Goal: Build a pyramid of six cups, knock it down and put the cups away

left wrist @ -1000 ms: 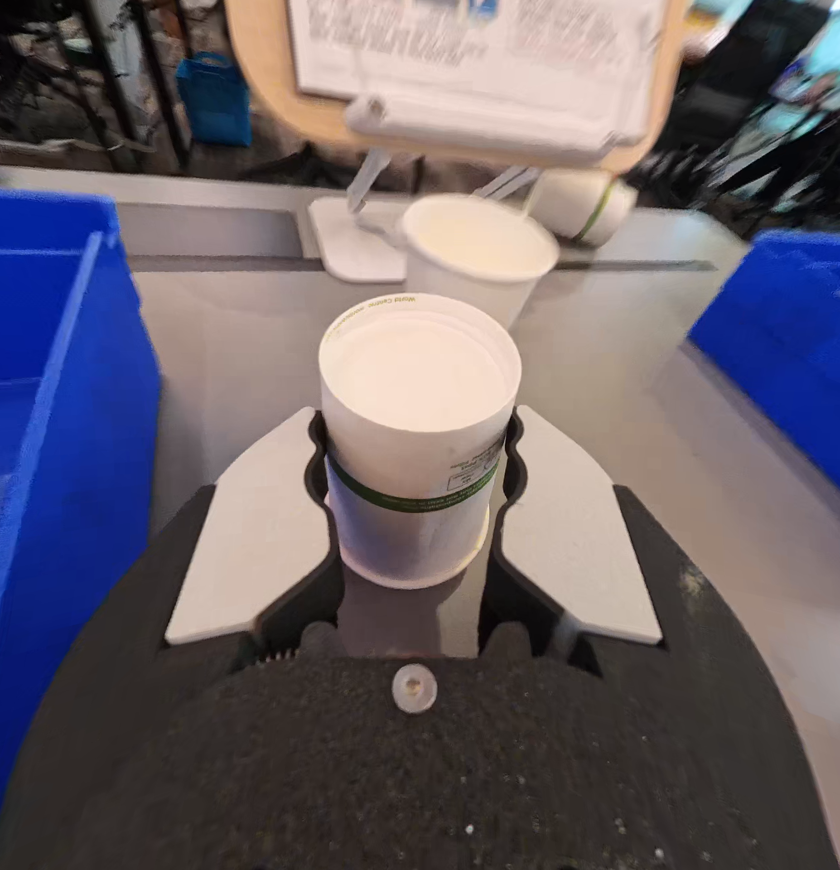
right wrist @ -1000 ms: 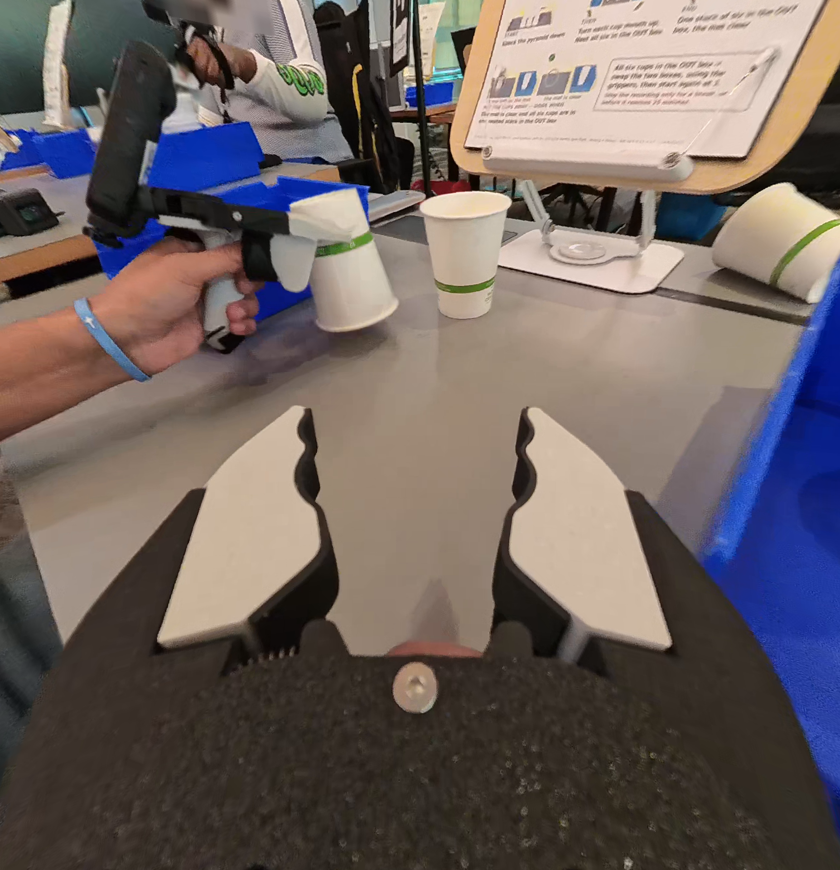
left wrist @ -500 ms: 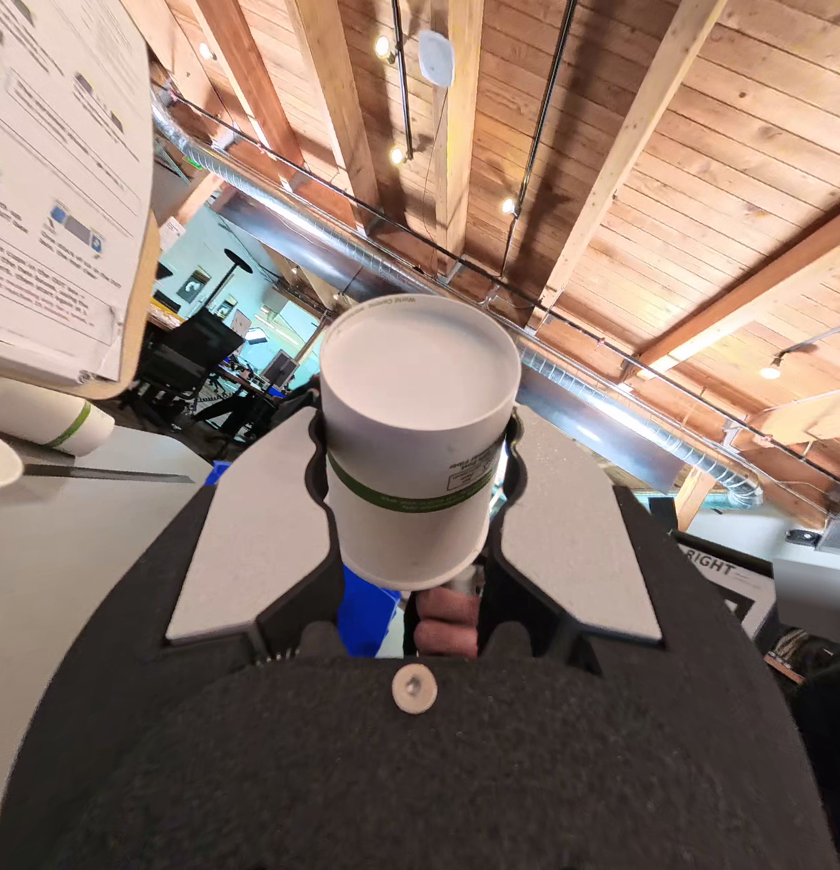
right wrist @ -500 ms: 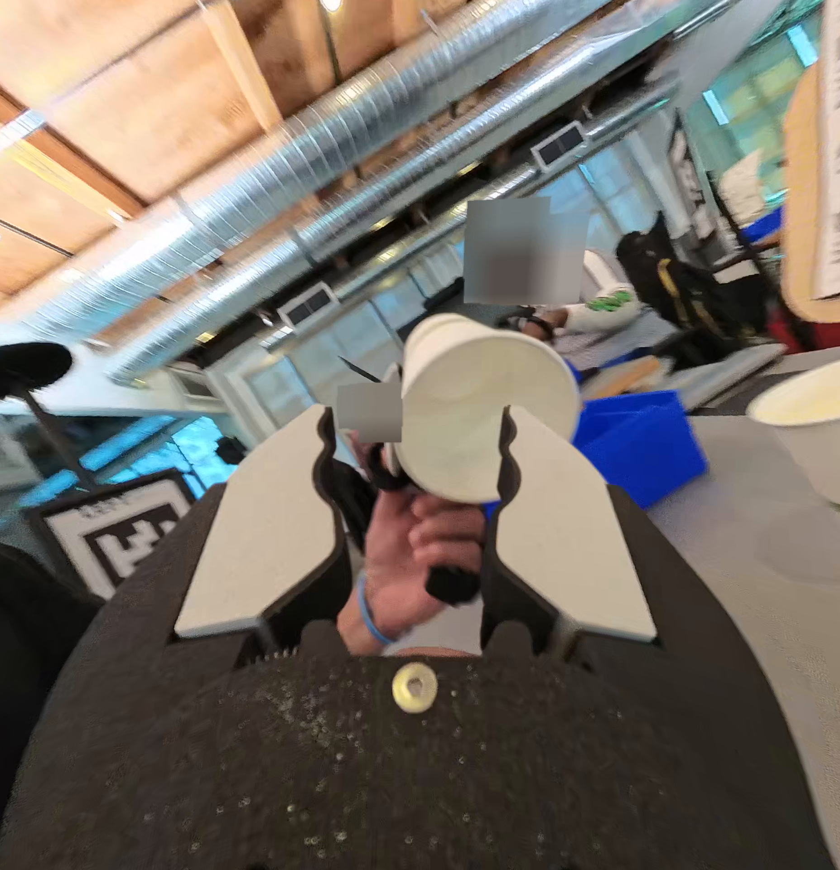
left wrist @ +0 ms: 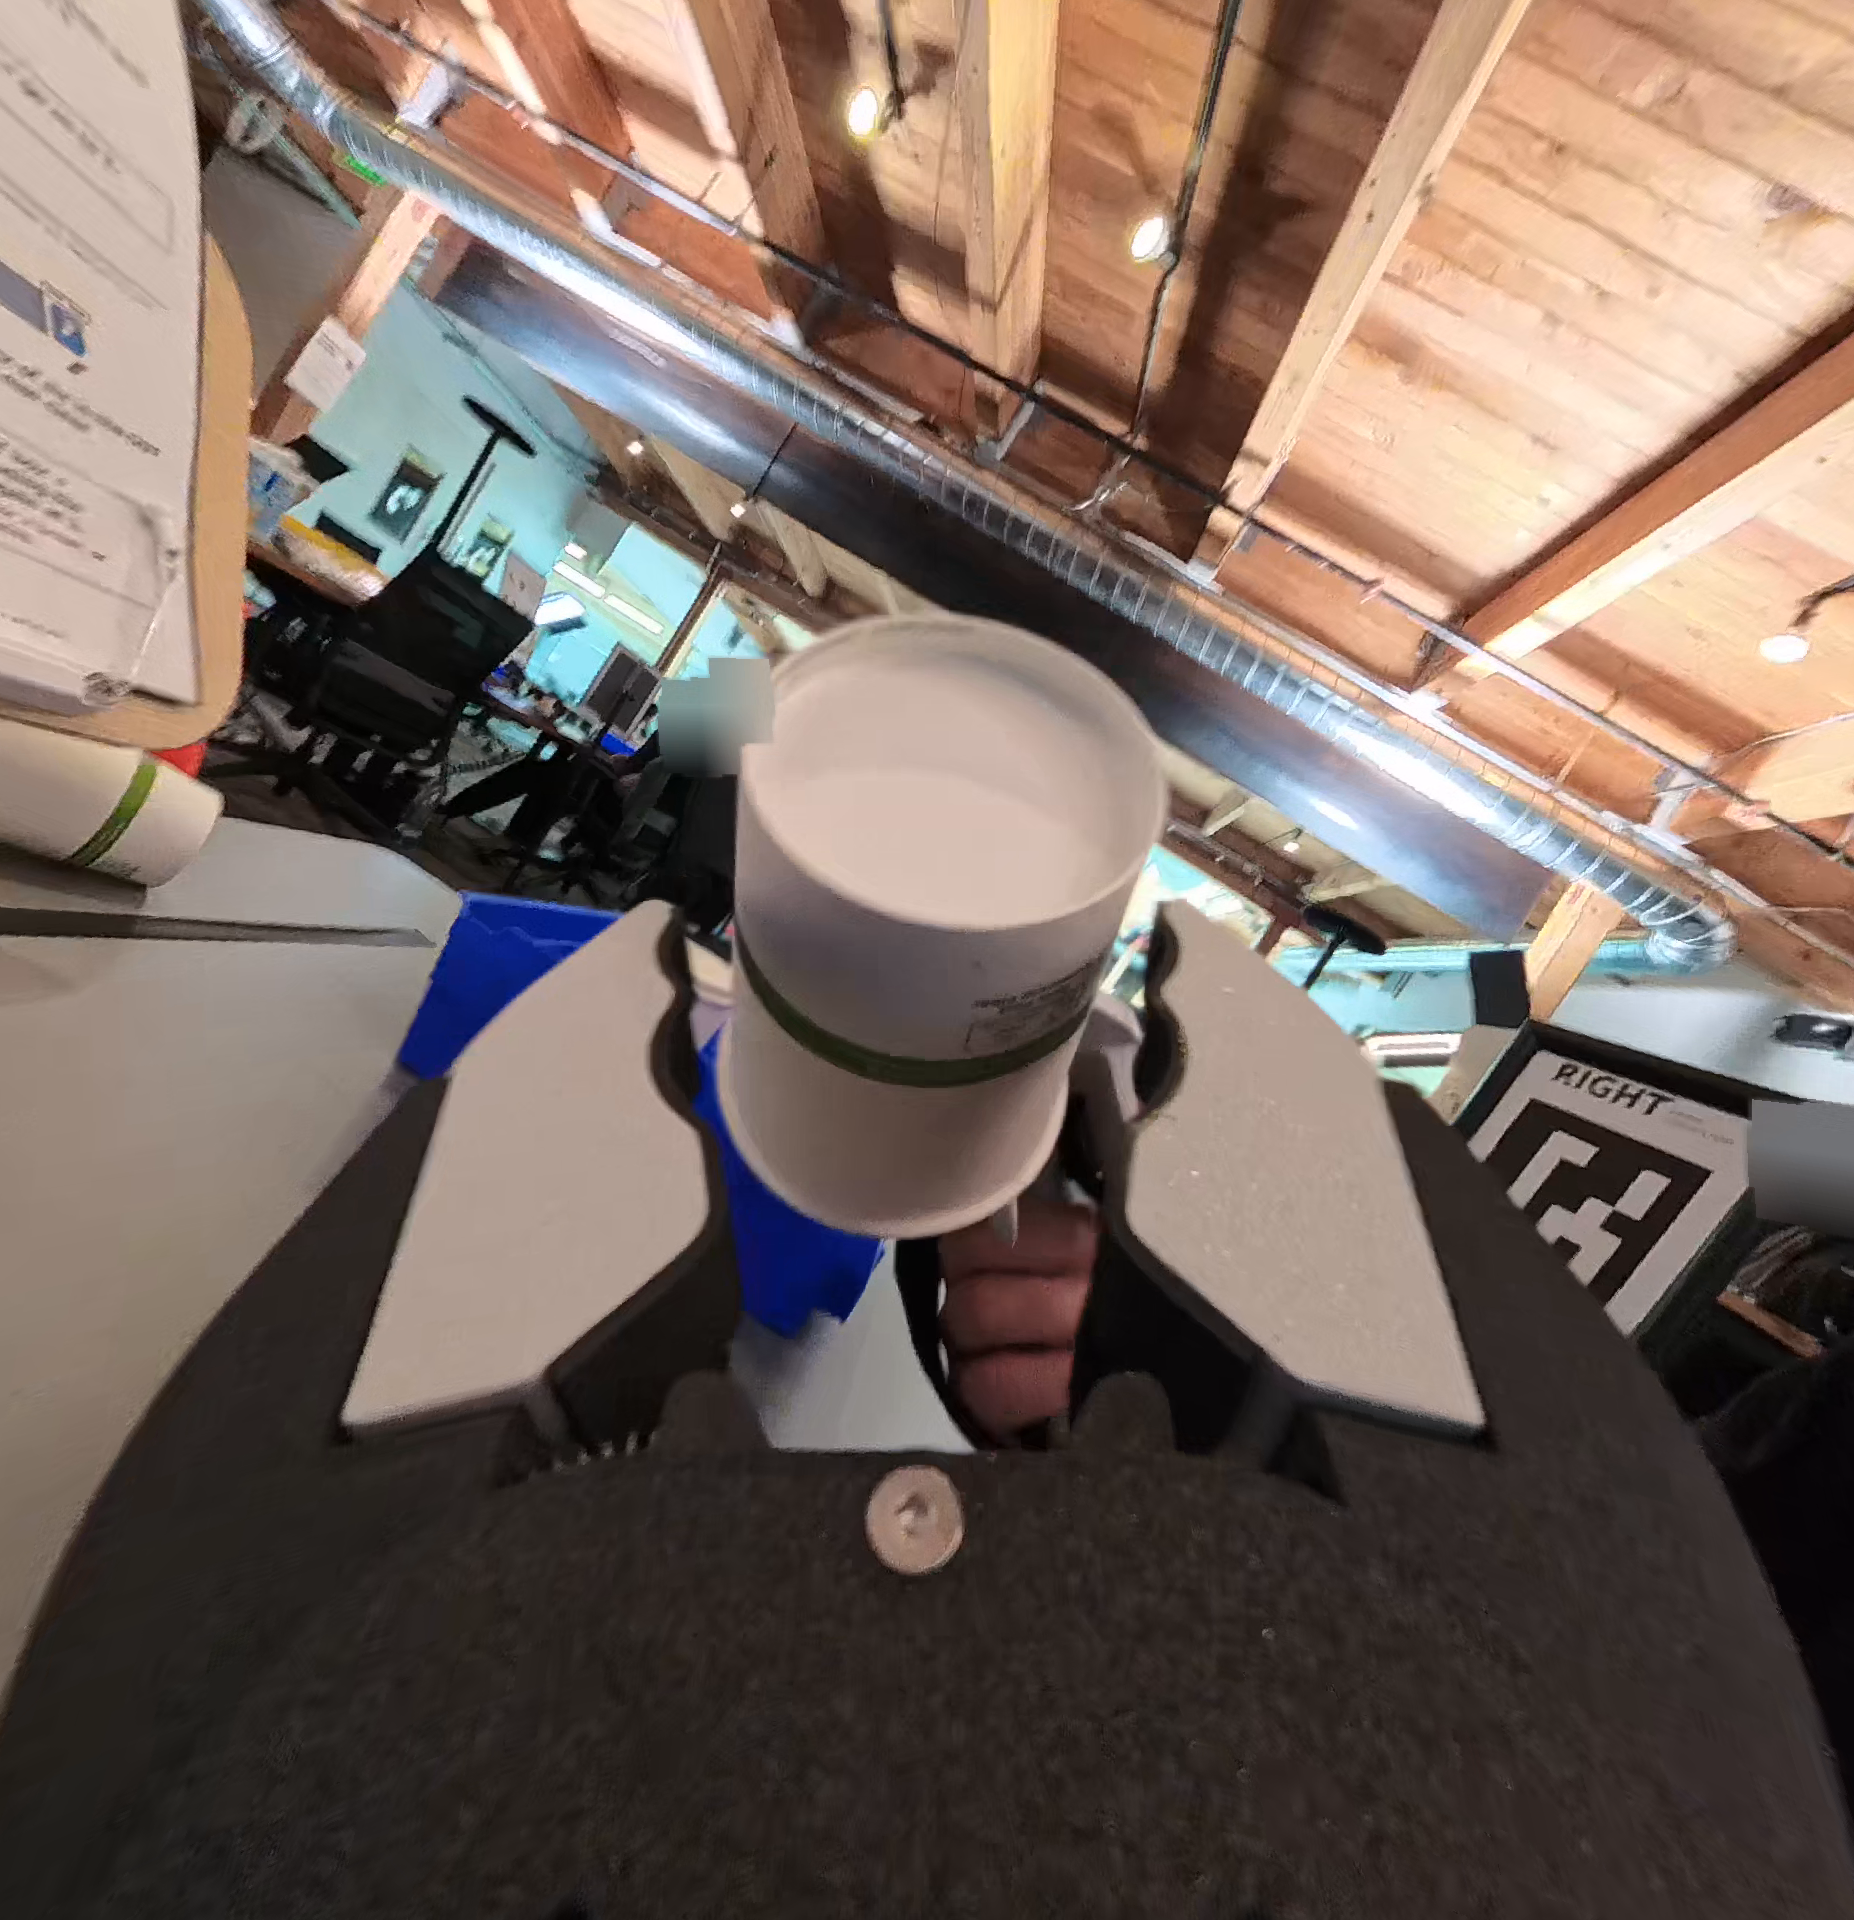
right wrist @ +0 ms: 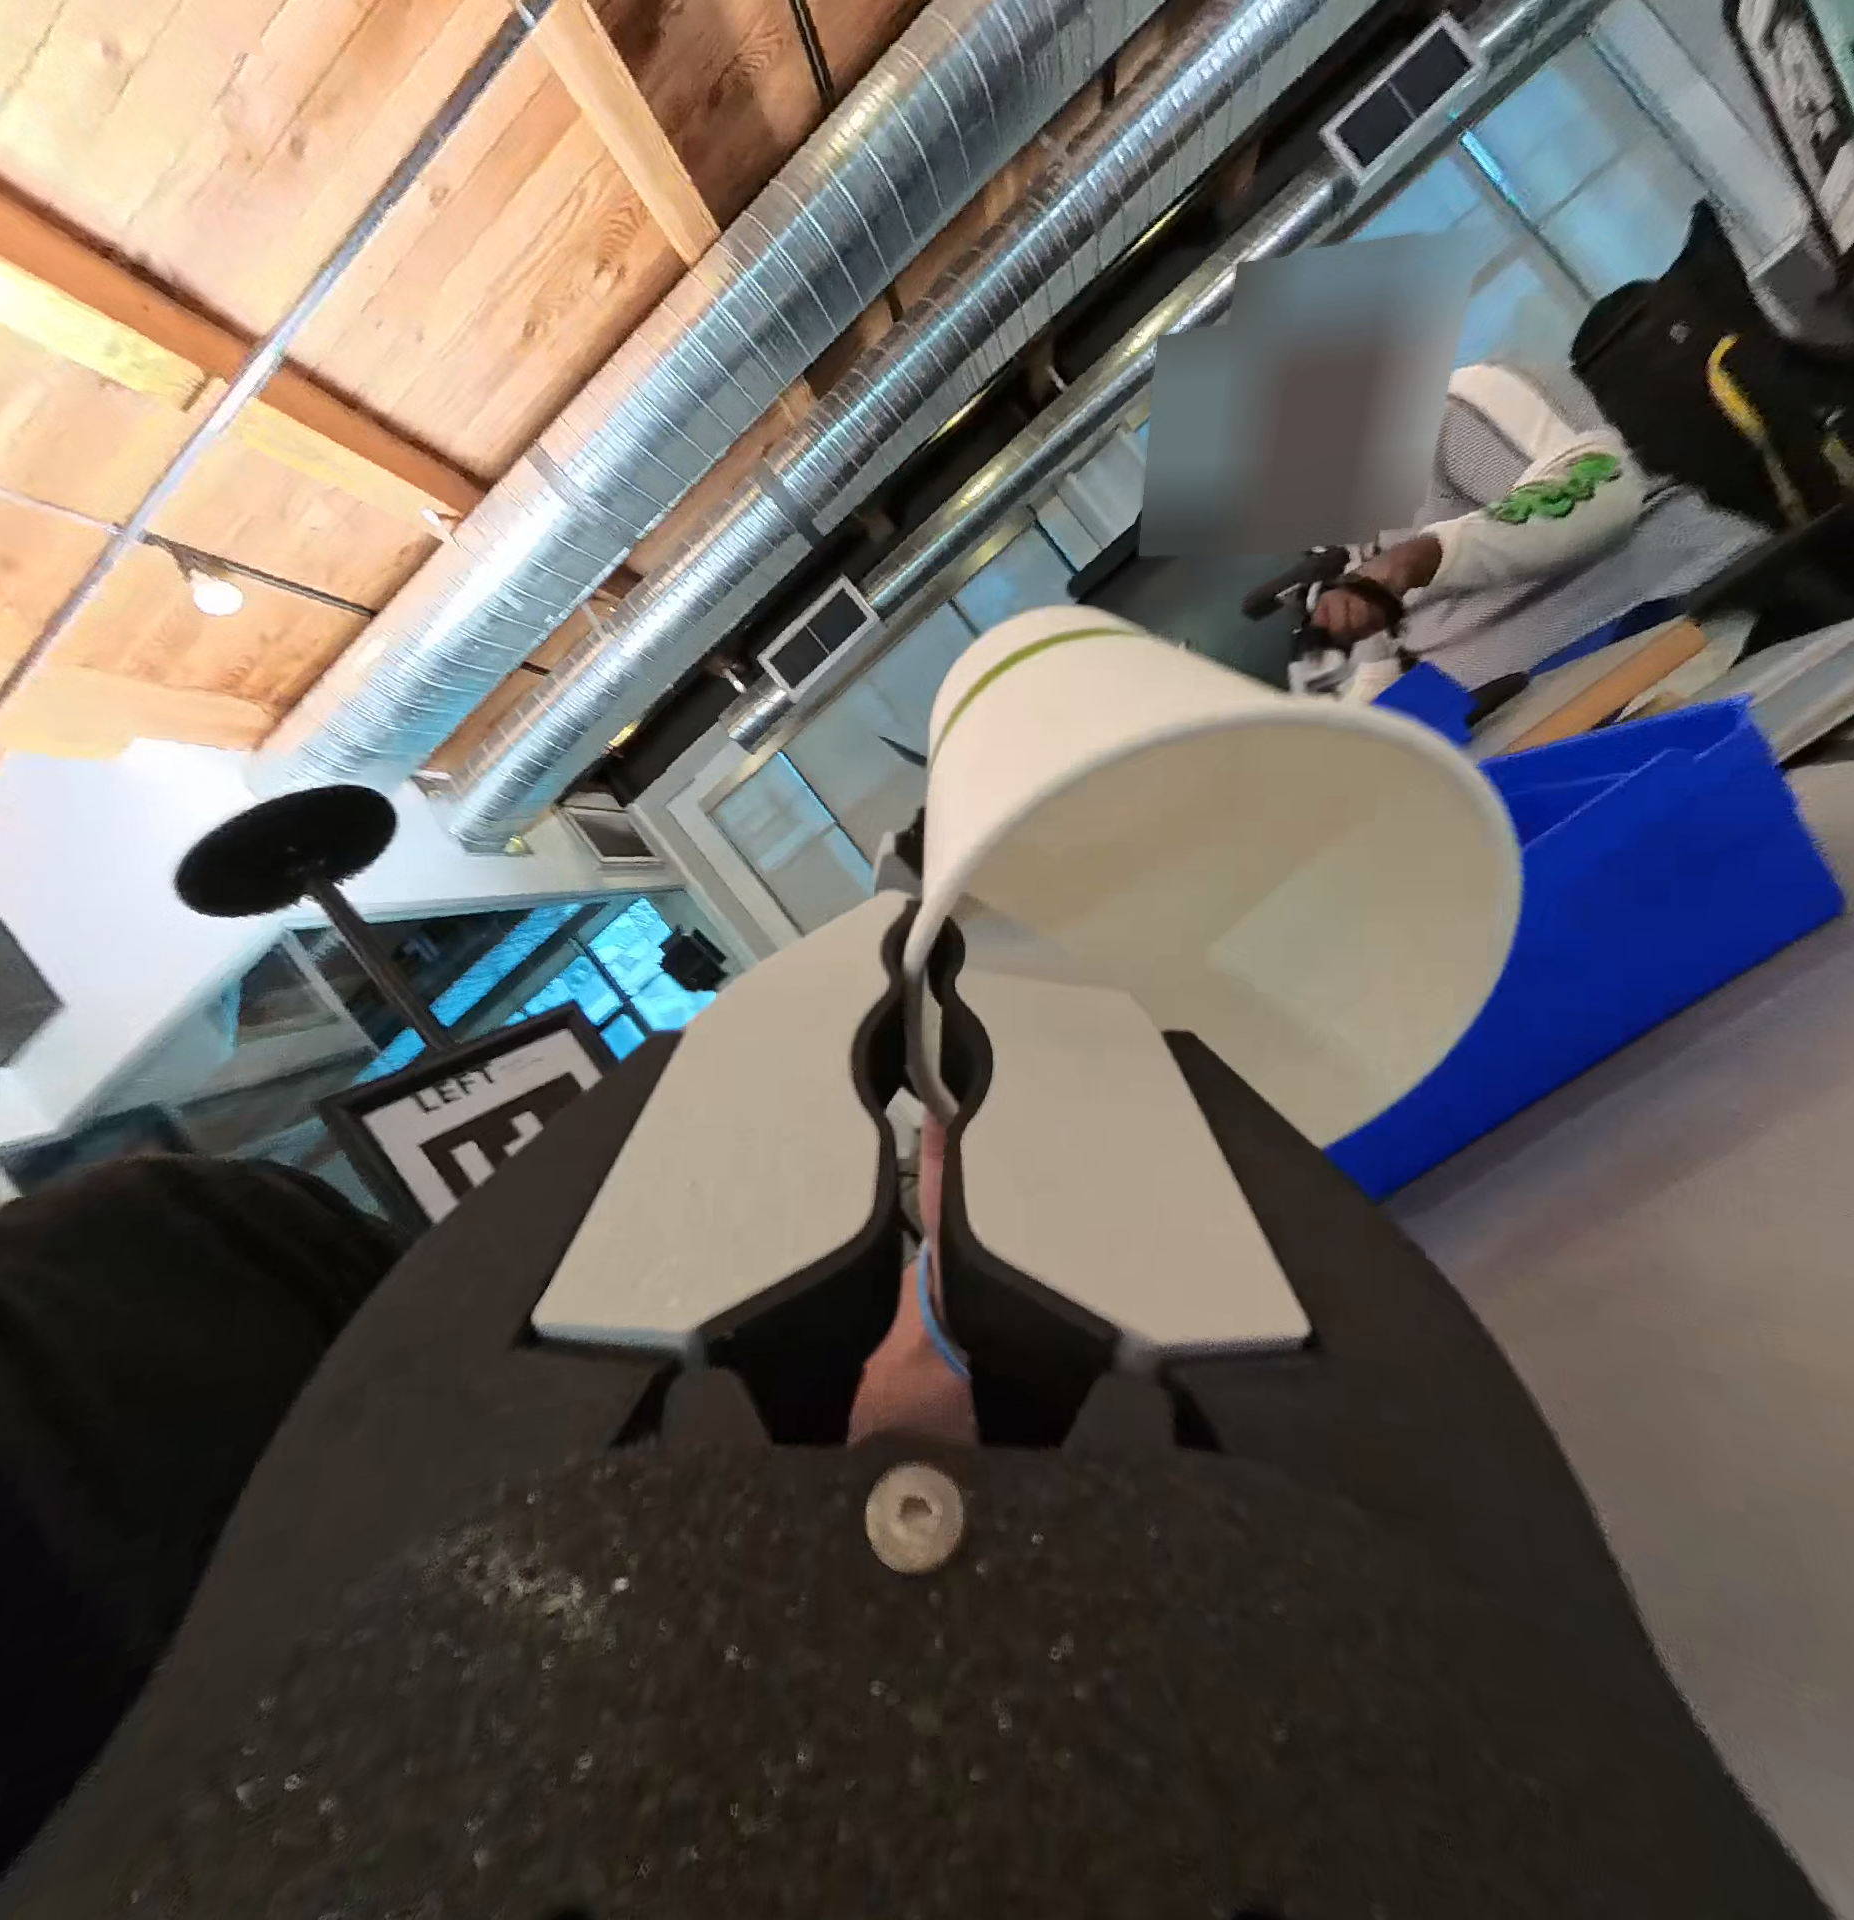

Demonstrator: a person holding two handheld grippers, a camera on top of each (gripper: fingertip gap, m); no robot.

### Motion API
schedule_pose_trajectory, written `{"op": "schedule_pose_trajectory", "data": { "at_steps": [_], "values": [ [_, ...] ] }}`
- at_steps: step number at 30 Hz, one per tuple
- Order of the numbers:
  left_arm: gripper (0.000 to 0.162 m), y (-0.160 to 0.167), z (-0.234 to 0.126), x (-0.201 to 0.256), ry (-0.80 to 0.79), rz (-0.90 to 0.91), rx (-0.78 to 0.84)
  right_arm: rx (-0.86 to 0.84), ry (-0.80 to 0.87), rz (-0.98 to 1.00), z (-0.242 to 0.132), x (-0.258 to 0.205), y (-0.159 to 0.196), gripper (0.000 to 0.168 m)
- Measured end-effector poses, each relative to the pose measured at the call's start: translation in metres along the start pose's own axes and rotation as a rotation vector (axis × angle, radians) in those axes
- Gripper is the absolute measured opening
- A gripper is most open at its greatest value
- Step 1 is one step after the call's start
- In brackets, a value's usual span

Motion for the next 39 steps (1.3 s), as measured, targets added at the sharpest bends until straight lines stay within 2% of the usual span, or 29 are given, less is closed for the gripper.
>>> {"op": "schedule_pose_trajectory", "data": {
  "at_steps": [1,2,5,8,11,13,15,17,22,27,30,35,39],
  "values": [
    [0.096,0.0,-0.003,-0.002,-0.032,0.01,-0.02,-0.002,0.02,-0.034,-0.005,-0.001,-0.007,0.0],
    [0.103,0.001,-0.007,-0.004,-0.064,0.028,-0.042,-0.001,0.052,-0.085,-0.012,-0.004,-0.016,0.0],
    [0.104,0.016,-0.026,-0.009,-0.169,0.105,-0.152,-0.033,0.234,-0.377,-0.042,-0.016,-0.06,0.0],
    [0.098,0.04,-0.051,-0.018,-0.33,0.187,-0.285,-0.155,0.616,-0.802,-0.091,-0.025,-0.127,0.0],
    [0.091,0.065,-0.072,-0.023,-0.456,0.222,-0.406,-0.403,1.084,-1.096,-0.149,-0.023,-0.199,0.0],
    [0.091,0.086,-0.086,-0.03,-0.538,0.218,-0.528,-0.689,1.255,-1.05,-0.176,-0.009,-0.219,0.0],
    [0.088,0.099,-0.092,-0.034,-0.556,0.216,-0.583,-1.005,1.309,-0.942,-0.192,0.01,-0.222,0.0],
    [0.087,0.105,-0.09,-0.035,-0.549,0.216,-0.597,-1.218,1.304,-0.914,-0.199,0.032,-0.221,0.0],
    [0.087,0.106,-0.079,-0.026,-0.502,0.21,-0.59,-1.515,1.257,-0.736,-0.217,0.086,-0.205,0.0],
    [0.087,0.104,-0.078,-0.023,-0.491,0.226,-0.593,-1.654,1.187,-0.605,-0.227,0.119,-0.182,0.001],
    [0.087,0.108,-0.079,-0.024,-0.486,0.204,-0.598,-1.67,1.118,-0.54,-0.227,0.136,-0.168,0.002],
    [0.087,0.115,-0.079,-0.024,-0.476,0.194,-0.616,-1.688,1.058,-0.442,-0.235,0.156,-0.147,0.029],
    [0.087,0.116,-0.078,-0.023,-0.478,0.22,-0.632,-1.696,1.075,-0.466,-0.242,0.162,-0.141,0.035]
  ]
}}
Point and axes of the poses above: each gripper's, where its closed fingertips meet, z out along the fingers, y out of its underside, x = y × z across the jaws, the point moved 3 cm from there along -z, back along the fingers, and after that the axes turned 8 degrees about y, right-handed, at the moved point
